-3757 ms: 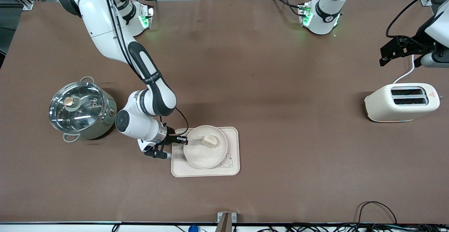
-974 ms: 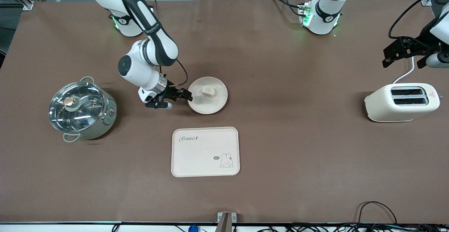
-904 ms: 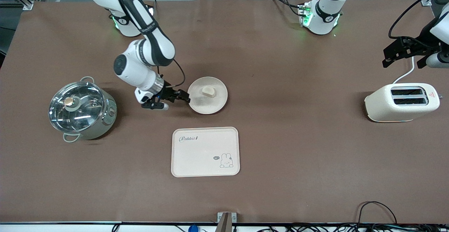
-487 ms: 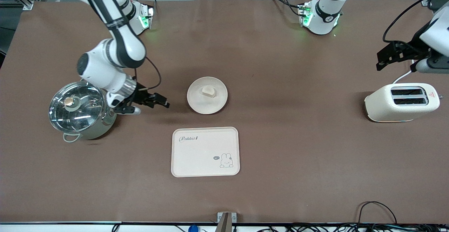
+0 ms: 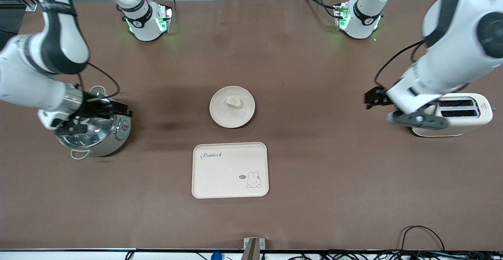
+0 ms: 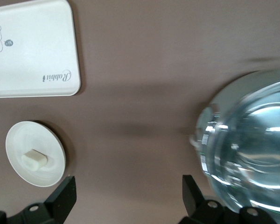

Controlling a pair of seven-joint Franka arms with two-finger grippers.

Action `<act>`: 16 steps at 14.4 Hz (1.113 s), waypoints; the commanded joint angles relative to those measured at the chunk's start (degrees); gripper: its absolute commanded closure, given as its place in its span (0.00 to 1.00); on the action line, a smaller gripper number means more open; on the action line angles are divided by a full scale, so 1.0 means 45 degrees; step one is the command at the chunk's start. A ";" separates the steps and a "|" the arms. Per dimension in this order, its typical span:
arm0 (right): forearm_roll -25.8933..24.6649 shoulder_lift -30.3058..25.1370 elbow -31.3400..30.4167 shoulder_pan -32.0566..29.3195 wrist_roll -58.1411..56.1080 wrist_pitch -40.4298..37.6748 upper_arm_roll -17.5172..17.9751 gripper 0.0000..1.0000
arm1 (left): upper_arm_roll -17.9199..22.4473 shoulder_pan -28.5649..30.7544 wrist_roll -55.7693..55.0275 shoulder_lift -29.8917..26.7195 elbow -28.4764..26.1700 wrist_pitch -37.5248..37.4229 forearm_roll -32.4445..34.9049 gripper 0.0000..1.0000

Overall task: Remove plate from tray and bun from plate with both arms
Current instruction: 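Retract the right gripper while the left gripper reaches toward the plate, then lower the left gripper into the plate and grasp the bun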

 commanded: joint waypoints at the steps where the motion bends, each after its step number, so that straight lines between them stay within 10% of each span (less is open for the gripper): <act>1: -0.0996 0.0064 0.2364 -0.0788 0.0451 -0.1958 0.0218 0.00 | 0.0009 -0.1430 -0.2565 0.0840 0.0067 0.0938 -0.0044 0.00; 8: -0.3809 -0.1301 0.4151 -0.0791 0.0490 -0.4289 0.0257 0.00 | 0.0009 -0.5162 -1.0671 0.3691 0.0262 0.4081 -0.0005 0.00; 16: -0.3948 -0.2162 0.4170 -0.0207 0.0373 -0.4992 -0.0309 0.00 | 0.0107 -0.7899 -1.8002 0.6407 0.0243 0.7694 0.0660 0.04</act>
